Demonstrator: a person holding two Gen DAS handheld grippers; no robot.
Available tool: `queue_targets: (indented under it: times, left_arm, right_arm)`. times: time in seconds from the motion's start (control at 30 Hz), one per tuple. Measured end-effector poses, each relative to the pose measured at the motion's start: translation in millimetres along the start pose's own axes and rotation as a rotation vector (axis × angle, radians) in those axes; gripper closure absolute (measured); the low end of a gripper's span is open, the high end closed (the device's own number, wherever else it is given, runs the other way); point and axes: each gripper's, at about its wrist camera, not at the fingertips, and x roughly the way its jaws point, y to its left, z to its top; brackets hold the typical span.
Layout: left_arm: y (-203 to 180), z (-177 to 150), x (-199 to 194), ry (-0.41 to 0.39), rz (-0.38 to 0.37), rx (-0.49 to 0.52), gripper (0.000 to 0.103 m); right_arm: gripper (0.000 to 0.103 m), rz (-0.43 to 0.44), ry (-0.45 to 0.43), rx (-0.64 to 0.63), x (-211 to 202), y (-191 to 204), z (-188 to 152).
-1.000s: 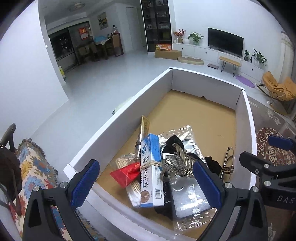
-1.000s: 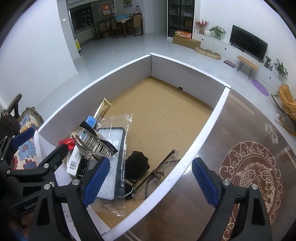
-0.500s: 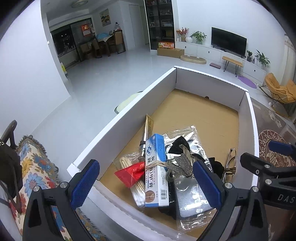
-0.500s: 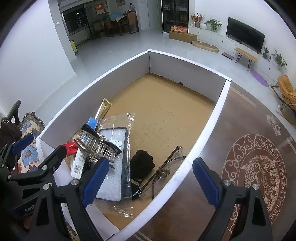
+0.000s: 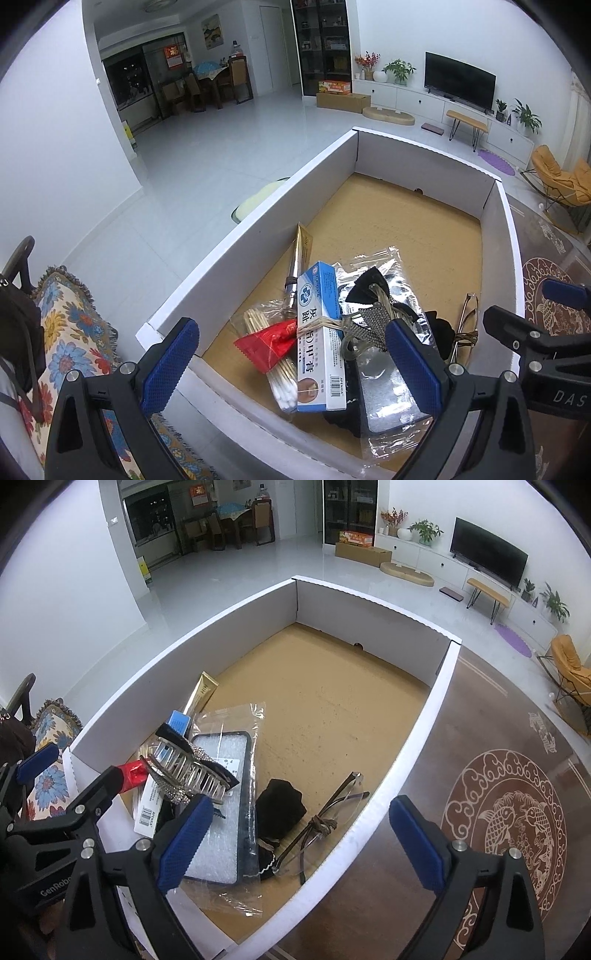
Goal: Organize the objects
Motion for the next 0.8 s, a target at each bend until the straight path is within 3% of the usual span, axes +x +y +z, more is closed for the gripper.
queue_targets:
  times: [0.17,0.27,0.8]
  left_arm:
    - [-0.3,0.3,-0.2,0.0,0.0,0.002,0.001]
    - [-0.3,0.7,-0.3,0.0,0.001,0.002,0.001]
    - [1.3,1.6,4.6,0.025,-0.008,-0.007,0.001]
  right_arm:
    - [0.006,0.003,-0.014,0.0,-3.9,0.4,2.5]
    - [0.0,-0.004,-0.017,0.003,-5.1,-0.3,3.0]
    - [0.0,0.007,-0.011,-0.002,-3.6,4.2,5.2]
